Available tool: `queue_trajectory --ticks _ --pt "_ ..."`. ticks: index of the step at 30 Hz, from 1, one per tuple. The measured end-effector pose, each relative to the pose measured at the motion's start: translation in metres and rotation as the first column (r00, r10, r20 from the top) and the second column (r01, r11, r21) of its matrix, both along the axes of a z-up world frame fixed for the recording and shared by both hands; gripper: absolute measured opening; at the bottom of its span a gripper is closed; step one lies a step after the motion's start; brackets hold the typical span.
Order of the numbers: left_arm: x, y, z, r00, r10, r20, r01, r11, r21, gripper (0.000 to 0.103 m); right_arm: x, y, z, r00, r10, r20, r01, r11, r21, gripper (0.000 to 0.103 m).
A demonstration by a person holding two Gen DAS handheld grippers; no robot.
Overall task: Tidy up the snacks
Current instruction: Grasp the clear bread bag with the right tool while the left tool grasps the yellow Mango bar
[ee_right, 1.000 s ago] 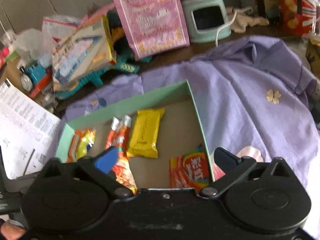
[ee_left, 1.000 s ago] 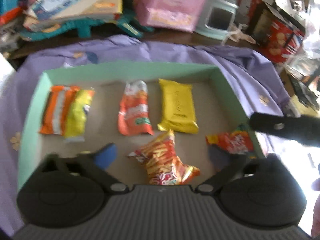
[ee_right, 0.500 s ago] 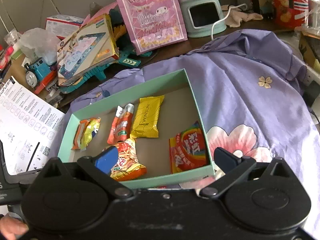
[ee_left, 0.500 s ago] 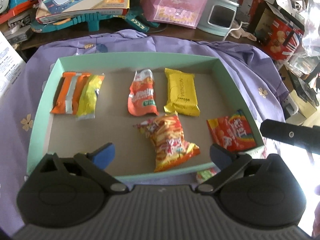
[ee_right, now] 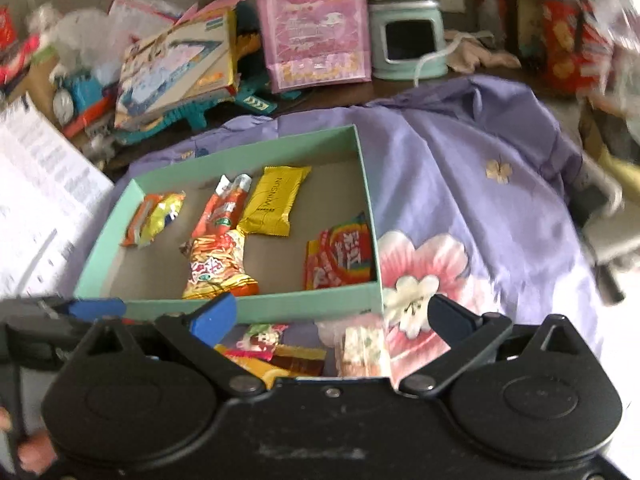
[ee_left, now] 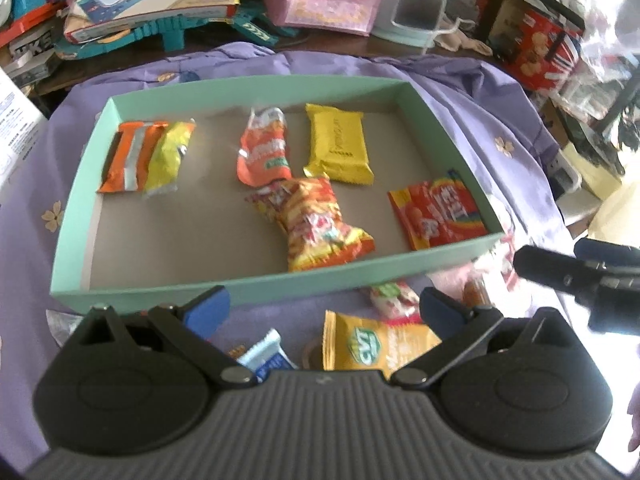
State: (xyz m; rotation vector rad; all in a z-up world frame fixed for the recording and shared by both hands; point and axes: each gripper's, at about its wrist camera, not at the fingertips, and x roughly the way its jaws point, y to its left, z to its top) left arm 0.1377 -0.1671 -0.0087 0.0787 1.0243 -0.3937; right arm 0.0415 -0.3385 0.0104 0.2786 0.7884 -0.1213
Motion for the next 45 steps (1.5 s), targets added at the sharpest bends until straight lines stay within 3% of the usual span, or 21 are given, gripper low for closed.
queue_trajectory --ticks 5,7,10,14,16,17,18,20,24,29,35,41,45 --pt "-0.009 -0.013 -0.011 0.998 -0.058 0.012 0.057 0.996 0.065 0.103 -0.011 -0.022 -0.014 0.992 -0.102 -0.076 0.108 0.991 0.082 0.103" --pt "-0.01 -0.017 -0.017 0.998 -0.065 0.006 0.064 0.994 0.086 0.103 -0.016 -0.024 -0.019 0.987 -0.126 -0.098 0.132 0.989 0.061 0.103" --pt "-0.01 -0.021 -0.025 0.998 -0.069 -0.002 0.068 0.992 0.105 0.103 -0.017 -0.026 -0.029 0.981 -0.135 -0.137 0.146 0.987 0.073 0.094" --pt "-0.01 -0.025 -0.037 0.997 -0.079 -0.025 0.082 0.991 0.109 0.103 -0.014 -0.029 -0.049 0.979 -0.119 -0.168 0.143 0.98 0.139 0.078" --pt "-0.013 -0.027 -0.042 0.994 -0.099 -0.044 0.102 0.99 0.095 0.103 -0.013 -0.03 -0.058 0.978 -0.112 -0.177 0.142 0.976 0.165 0.063" --pt "-0.015 -0.028 -0.045 0.992 -0.117 -0.051 0.121 0.989 0.087 0.102 -0.014 -0.031 -0.063 0.976 -0.115 -0.185 0.149 0.972 0.182 0.048" --pt "-0.018 -0.03 -0.046 0.989 -0.141 -0.055 0.145 0.986 0.078 0.095 -0.016 -0.032 -0.067 0.975 -0.122 -0.188 0.159 0.967 0.201 0.04" --pt "-0.026 -0.036 -0.047 0.978 -0.198 -0.061 0.202 0.977 0.068 0.08 -0.024 -0.034 -0.069 0.977 -0.134 -0.167 0.168 0.962 0.213 0.038" --pt "-0.041 -0.045 -0.045 0.964 -0.263 -0.029 0.265 0.959 0.102 0.066 -0.039 -0.04 -0.069 0.976 -0.152 -0.154 0.184 0.958 0.22 0.037" --pt "-0.058 -0.042 -0.045 0.944 -0.323 -0.075 0.329 0.94 0.091 0.055 -0.055 -0.049 -0.072 0.974 -0.165 -0.156 0.201 0.946 0.256 0.037" --pt "-0.087 -0.04 -0.043 0.894 -0.433 -0.117 0.444 0.891 0.091 0.055 -0.066 -0.052 -0.073 0.973 -0.175 -0.15 0.21 0.942 0.262 0.037" --pt "-0.084 -0.045 -0.026 0.905 -0.423 -0.043 0.424 0.896 0.133 0.071 -0.08 -0.056 -0.075 0.974 -0.177 -0.139 0.208 0.942 0.264 0.037" --pt "-0.084 -0.072 -0.028 0.876 -0.481 -0.04 0.481 0.863 0.152 0.081 -0.085 -0.061 -0.078 0.973 -0.191 -0.129 0.222 0.929 0.296 0.037"
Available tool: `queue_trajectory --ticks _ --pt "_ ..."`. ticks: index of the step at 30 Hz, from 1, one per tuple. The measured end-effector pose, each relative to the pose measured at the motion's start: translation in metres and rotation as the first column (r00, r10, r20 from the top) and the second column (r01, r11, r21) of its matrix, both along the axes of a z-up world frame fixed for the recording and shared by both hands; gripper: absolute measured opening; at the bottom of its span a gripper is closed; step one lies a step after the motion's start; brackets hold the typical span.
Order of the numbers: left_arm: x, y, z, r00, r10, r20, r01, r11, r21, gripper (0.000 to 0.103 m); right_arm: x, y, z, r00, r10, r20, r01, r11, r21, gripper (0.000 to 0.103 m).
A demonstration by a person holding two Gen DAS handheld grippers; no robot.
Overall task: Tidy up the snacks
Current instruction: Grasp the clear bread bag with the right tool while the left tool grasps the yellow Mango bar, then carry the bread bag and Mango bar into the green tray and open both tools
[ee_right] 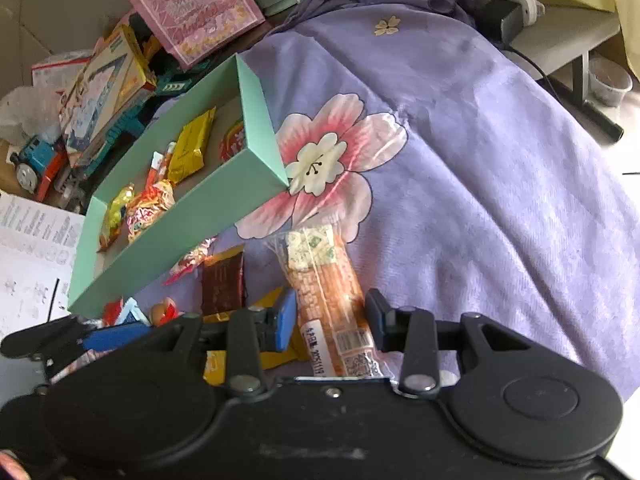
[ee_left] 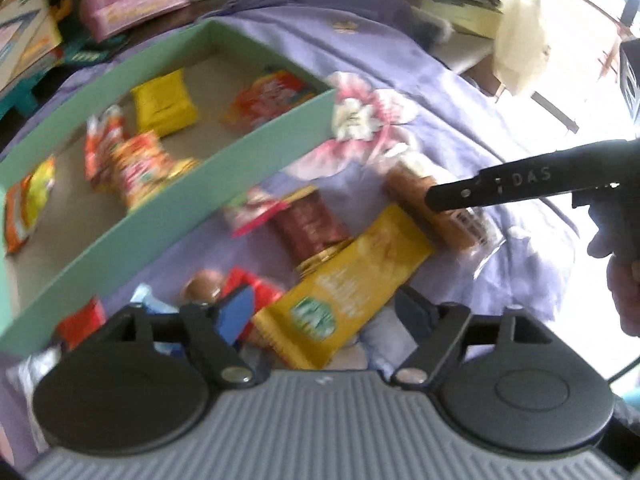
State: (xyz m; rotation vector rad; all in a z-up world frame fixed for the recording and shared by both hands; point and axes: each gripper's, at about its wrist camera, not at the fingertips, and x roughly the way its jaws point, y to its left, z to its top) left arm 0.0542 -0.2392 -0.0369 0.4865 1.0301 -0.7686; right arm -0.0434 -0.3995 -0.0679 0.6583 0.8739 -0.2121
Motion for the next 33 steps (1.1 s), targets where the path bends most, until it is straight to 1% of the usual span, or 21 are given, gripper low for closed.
queue_trajectory --ticks 4,5,7,8,11,14,16,17,19,22,24,26,29,33 --pt "-0.006 -0.027 -0.016 0.998 -0.057 -0.002 0.057 0.997 0.056 0.081 -0.004 -0.002 -0.002 1.0 -0.01 0.011 0.01 1.0 0.019 0.038" --pt "-0.009 -0.031 -0.021 0.998 -0.069 0.001 0.069 0.995 0.069 0.08 -0.006 -0.003 -0.003 1.0 -0.014 0.011 0.013 1.0 0.026 0.039" --pt "-0.015 -0.037 -0.027 0.995 -0.094 -0.013 0.095 0.991 0.091 0.06 -0.009 -0.006 -0.007 1.0 -0.019 0.014 0.019 0.999 0.043 0.04" --pt "-0.017 -0.037 -0.029 0.995 -0.098 -0.028 0.1 0.991 0.087 0.048 -0.01 -0.007 -0.009 1.0 -0.021 0.019 0.02 0.999 0.049 0.04" --pt "-0.025 -0.033 -0.027 0.996 -0.089 -0.027 0.091 0.993 0.078 0.041 -0.012 -0.007 -0.009 0.999 -0.022 0.028 0.02 0.999 0.049 0.041" --pt "-0.027 -0.027 -0.026 0.996 -0.072 -0.049 0.075 0.995 0.068 0.04 -0.012 -0.006 -0.01 0.999 -0.023 0.032 0.021 0.999 0.044 0.041" --pt "-0.025 -0.027 -0.026 0.997 -0.057 -0.057 0.061 0.996 0.067 0.043 -0.01 -0.004 -0.01 0.999 -0.019 0.035 0.018 0.999 0.031 0.041" --pt "-0.023 -0.028 -0.026 0.997 -0.047 -0.06 0.051 0.996 0.069 0.047 -0.009 -0.003 -0.01 0.999 -0.018 0.035 0.017 1.0 0.025 0.042" --pt "-0.02 -0.032 -0.027 0.998 -0.035 -0.061 0.039 0.997 0.067 0.047 -0.009 -0.001 -0.009 0.999 -0.02 0.038 0.02 1.0 0.019 0.043" --pt "-0.02 -0.037 -0.028 0.998 -0.037 -0.058 0.04 0.998 0.052 0.041 -0.008 0.002 -0.009 0.999 -0.024 0.044 0.024 1.0 0.0 0.043" --pt "-0.023 -0.036 -0.027 0.999 -0.031 -0.043 0.033 0.998 0.046 0.036 -0.007 0.006 -0.008 0.999 -0.012 0.039 0.013 0.999 -0.034 0.04" --pt "-0.024 -0.033 -0.025 0.999 -0.018 -0.037 0.019 0.999 0.038 0.035 -0.006 0.013 -0.004 0.999 0.006 0.033 -0.004 0.998 -0.065 0.038" --pt "-0.021 -0.021 -0.019 0.998 0.023 -0.05 -0.022 1.0 0.015 0.034 -0.006 0.015 0.001 0.999 0.007 0.034 -0.005 0.999 -0.05 0.038" --pt "-0.015 0.002 0.002 0.997 0.063 -0.049 -0.066 0.996 -0.053 0.034 -0.006 0.014 0.016 0.999 -0.012 0.049 0.015 0.999 -0.046 0.038"
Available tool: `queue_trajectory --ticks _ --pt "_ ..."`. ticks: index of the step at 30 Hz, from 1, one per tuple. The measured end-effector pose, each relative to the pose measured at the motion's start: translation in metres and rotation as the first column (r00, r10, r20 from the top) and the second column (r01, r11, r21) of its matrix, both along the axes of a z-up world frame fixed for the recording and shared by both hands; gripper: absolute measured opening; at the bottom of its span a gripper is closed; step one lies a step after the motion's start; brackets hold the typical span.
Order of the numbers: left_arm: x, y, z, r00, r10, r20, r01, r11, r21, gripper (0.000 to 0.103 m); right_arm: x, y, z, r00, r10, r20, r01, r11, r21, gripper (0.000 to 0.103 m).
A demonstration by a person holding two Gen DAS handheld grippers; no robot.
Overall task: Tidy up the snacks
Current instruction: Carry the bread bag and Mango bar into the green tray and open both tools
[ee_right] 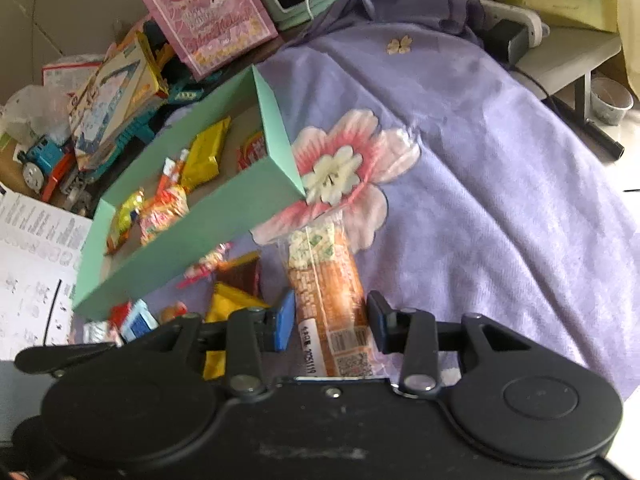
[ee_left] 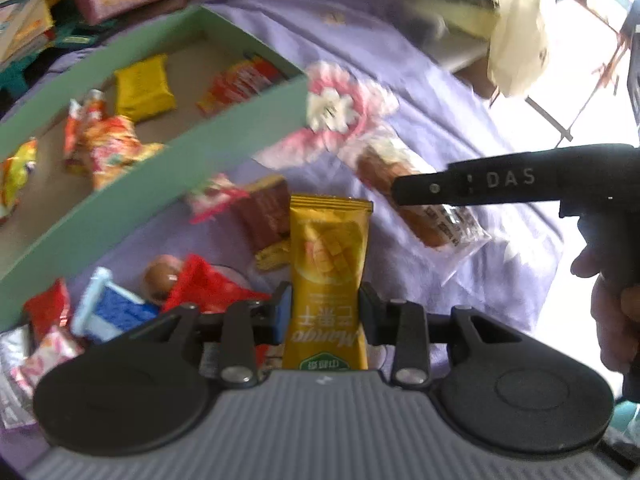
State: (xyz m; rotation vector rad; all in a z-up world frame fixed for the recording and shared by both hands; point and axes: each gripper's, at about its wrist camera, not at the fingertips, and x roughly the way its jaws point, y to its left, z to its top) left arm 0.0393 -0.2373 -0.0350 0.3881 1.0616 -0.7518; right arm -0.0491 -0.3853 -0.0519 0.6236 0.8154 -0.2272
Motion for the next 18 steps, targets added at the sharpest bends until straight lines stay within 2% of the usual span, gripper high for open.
queue_trajectory --ticks 4,8,12,18 --pt "0.013 0.028 0.023 0.997 0.083 0.005 -0.083 0.994 -0.077 0.034 0.006 -0.001 0.022 1.0 -0.006 0.03 0.007 1.0 -0.011 0.038" --pt "0.032 0.056 0.046 0.985 0.174 0.024 -0.168 0.975 -0.145 0.034 0.022 0.007 0.045 0.998 0.016 0.061 -0.014 0.999 -0.043 0.038" --pt "0.062 0.091 0.065 0.962 0.268 0.054 -0.253 0.948 -0.195 0.034 0.048 0.014 0.063 0.996 0.037 0.082 -0.032 0.998 -0.062 0.038" --pt "0.112 0.139 0.071 0.92 0.388 0.061 -0.369 0.907 -0.206 0.034 0.1 0.024 0.076 0.995 0.048 0.084 -0.042 0.997 -0.068 0.038"
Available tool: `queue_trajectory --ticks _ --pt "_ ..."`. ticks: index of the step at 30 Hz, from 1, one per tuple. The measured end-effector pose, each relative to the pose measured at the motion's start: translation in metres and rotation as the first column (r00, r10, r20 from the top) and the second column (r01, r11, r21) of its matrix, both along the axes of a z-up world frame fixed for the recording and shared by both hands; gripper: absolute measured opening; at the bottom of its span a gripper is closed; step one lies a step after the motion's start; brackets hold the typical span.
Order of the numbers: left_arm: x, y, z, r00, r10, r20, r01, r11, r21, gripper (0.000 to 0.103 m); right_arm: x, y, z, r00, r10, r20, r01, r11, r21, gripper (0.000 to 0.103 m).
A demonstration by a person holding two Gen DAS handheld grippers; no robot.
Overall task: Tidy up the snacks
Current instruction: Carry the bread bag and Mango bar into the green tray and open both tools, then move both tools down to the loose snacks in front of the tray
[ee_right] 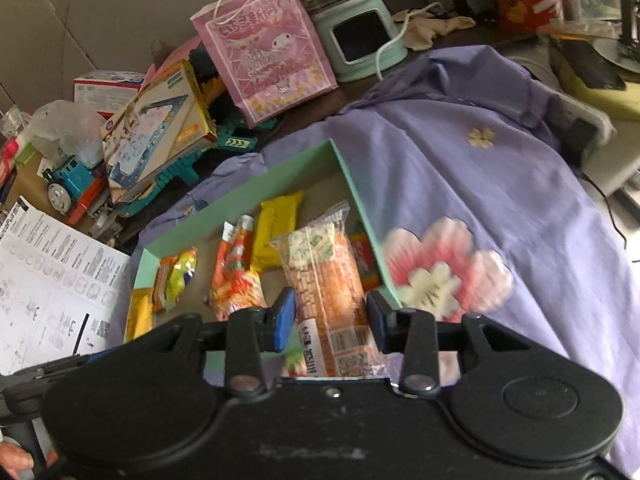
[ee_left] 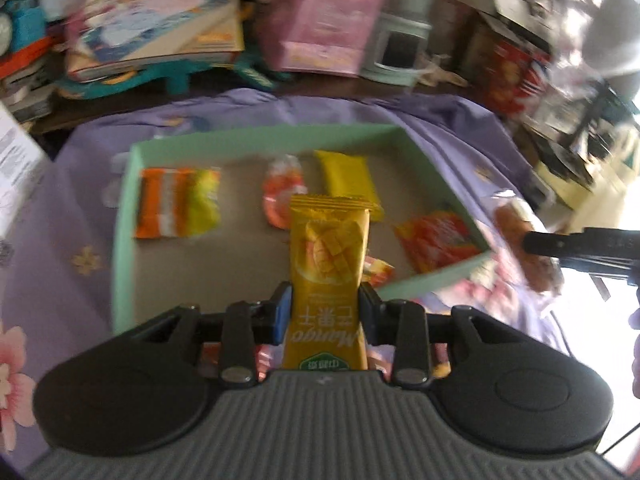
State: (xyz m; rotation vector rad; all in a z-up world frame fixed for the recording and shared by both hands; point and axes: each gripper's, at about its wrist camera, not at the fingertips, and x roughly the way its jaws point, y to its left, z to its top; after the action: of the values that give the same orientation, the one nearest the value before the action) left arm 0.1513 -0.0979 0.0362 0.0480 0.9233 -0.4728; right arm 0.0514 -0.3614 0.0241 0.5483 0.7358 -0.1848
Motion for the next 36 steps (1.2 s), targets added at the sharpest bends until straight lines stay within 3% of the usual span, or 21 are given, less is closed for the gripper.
queue_trajectory --ticks 8,16,23,25,26,27,28,29,32,36 --pt "0.059 0.023 -0.017 0.996 0.089 -0.028 -0.088 0.996 0.012 0.034 0.067 0.013 -0.005 1.0 -0.014 -0.018 0.014 1.0 0.024 0.038" --pt "0.089 0.01 -0.044 0.993 0.093 -0.079 -0.091 0.995 0.034 0.034 0.122 0.003 -0.029 0.996 -0.066 -0.067 0.066 0.998 0.0 0.038" --pt "0.103 0.006 -0.06 0.988 0.103 -0.113 -0.098 0.994 0.05 0.035 0.162 -0.007 -0.033 0.998 -0.044 -0.041 0.042 0.998 -0.045 0.041" --pt "0.105 0.003 -0.063 0.988 0.107 -0.107 -0.101 0.993 0.058 0.043 0.169 -0.009 -0.033 0.999 -0.042 -0.02 0.041 0.998 -0.05 0.06" --pt "0.105 0.001 -0.063 0.989 0.111 -0.096 -0.105 0.992 0.066 0.064 0.17 -0.01 -0.032 0.999 -0.046 -0.007 0.046 0.998 -0.048 0.077" --pt "0.105 0.0 -0.063 0.989 0.117 -0.085 -0.111 0.991 0.071 0.085 0.17 -0.01 -0.031 0.999 -0.05 0.008 0.05 0.998 -0.049 0.082" --pt "0.105 -0.002 -0.061 0.99 0.125 -0.064 -0.12 0.99 0.075 0.092 0.168 -0.009 -0.029 0.999 -0.048 0.022 0.05 0.997 -0.055 0.083" --pt "0.104 -0.003 -0.06 0.99 0.131 -0.044 -0.127 0.989 0.079 0.097 0.167 -0.008 -0.028 0.999 -0.045 0.026 0.047 0.997 -0.062 0.086" --pt "0.105 -0.007 -0.059 0.99 0.129 -0.053 -0.125 0.989 0.076 0.099 0.162 -0.007 -0.027 0.999 -0.039 0.028 0.041 0.997 -0.066 0.097" --pt "0.1 -0.007 -0.056 0.989 0.131 -0.061 -0.128 0.99 0.062 0.101 0.152 -0.003 -0.024 0.999 -0.026 0.02 0.027 0.996 -0.082 0.103"
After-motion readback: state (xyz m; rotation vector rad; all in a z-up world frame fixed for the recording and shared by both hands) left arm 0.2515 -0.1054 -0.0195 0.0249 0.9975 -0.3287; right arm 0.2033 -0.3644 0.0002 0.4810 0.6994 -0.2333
